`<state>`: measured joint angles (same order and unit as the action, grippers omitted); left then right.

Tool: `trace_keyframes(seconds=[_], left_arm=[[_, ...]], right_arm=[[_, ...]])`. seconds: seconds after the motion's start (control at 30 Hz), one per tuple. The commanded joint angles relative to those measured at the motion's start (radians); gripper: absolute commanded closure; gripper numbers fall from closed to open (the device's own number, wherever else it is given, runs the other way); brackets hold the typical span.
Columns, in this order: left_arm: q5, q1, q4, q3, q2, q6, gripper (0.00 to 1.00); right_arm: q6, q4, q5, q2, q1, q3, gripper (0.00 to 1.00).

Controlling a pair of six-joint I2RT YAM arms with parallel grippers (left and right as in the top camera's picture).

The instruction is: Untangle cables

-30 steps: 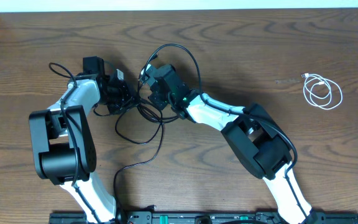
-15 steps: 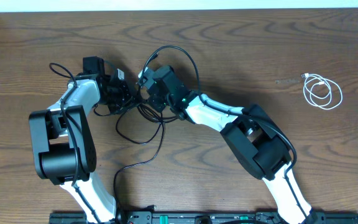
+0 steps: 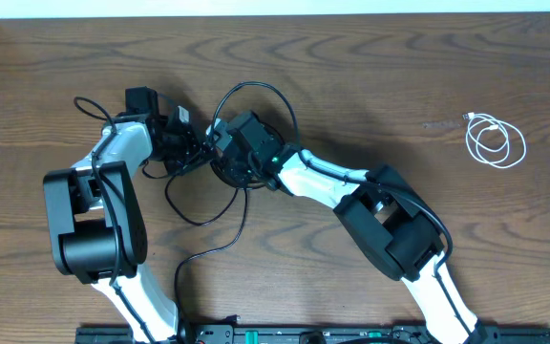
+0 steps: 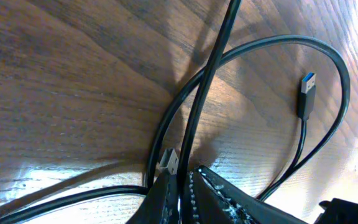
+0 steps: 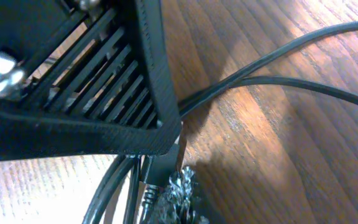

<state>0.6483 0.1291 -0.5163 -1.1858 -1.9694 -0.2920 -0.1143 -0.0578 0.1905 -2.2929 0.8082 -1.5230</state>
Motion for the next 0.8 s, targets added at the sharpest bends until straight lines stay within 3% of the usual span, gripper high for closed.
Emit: trace_keyframes(seconds=[0.0, 0.17, 0.37, 0.43, 0.6, 0.77], left_arm=[[0.017, -0.003, 0.002, 0.003, -0.008, -0.002, 0.92], [0.065, 0.002, 0.002, 0.003, -0.008, -0.002, 0.93], [0.206, 0.039, 0.005, 0.003, -0.008, -0.002, 0.92], [0.215, 0.058, 0.003, 0.003, -0.008, -0.002, 0.92], [0.286, 0.111, -0.016, 0.003, -0.008, -0.001, 0.93], [0.286, 0.124, -0.021, 0.003, -0.008, -0.001, 0.93]], right_arm=[[-0.03, -0.012, 0.026, -0.016, 0.026, 0.003, 0.99], [-0.029, 0.016, 0.026, 0.0, 0.021, 0.003, 0.98], [-0.014, -0.044, 0.026, 0.047, 0.01, 0.003, 0.75], [-0.014, -0.064, 0.04, 0.061, -0.002, 0.003, 0.74], [-0.003, -0.055, 0.312, 0.083, -0.066, 0.002, 0.74], [0.113, -0.048, 0.448, 0.082, -0.144, 0.002, 0.71]])
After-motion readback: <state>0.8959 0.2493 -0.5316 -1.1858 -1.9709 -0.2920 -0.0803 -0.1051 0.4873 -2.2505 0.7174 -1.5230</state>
